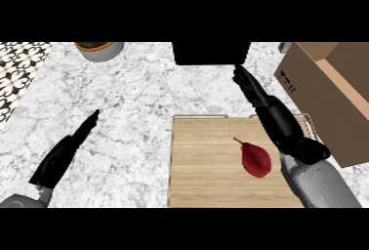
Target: Pick the pear from the tray and place it in the cardboard box
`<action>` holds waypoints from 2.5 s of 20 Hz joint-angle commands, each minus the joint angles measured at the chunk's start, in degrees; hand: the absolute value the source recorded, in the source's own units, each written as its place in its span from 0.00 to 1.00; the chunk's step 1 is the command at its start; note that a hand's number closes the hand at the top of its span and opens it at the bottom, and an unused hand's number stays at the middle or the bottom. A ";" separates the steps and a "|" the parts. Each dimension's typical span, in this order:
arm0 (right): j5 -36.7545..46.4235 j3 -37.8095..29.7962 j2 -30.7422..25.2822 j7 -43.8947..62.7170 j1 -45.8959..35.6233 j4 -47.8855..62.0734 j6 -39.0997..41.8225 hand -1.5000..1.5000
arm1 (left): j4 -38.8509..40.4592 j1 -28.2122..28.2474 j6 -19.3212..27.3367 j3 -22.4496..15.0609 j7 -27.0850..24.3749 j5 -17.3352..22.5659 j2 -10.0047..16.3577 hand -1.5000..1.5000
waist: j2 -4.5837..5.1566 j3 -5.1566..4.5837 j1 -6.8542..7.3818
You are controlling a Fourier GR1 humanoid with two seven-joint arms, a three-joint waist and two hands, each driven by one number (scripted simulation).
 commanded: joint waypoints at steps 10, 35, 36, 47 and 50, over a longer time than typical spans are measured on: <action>7.90 -4.03 -11.15 0.41 -4.57 2.47 2.94 0.00 | -5.95 1.31 2.51 15.55 9.48 19.60 -5.02 0.50 | 1.11 -1.72 0.00; 22.88 20.57 -16.73 44.20 -22.27 -7.09 46.23 0.00 | -9.60 2.93 0.47 18.67 13.55 20.17 -4.52 0.50 | 1.13 -1.84 0.21; 16.86 17.82 -15.61 51.31 -22.97 -10.83 50.45 0.00 | -9.06 2.49 1.13 17.92 13.58 20.05 -6.13 0.50 | 0.91 -1.89 -0.55; 19.81 16.14 -12.70 52.43 -21.34 -3.04 55.84 0.00 | -8.25 2.40 0.14 19.77 13.50 17.89 -8.08 0.50 | 1.21 -1.80 -0.50; 23.95 17.78 -13.05 49.76 -16.99 -4.66 54.45 0.00 | -11.11 0.87 0.68 20.96 18.08 18.49 -7.05 0.50 | 1.16 -1.76 -0.47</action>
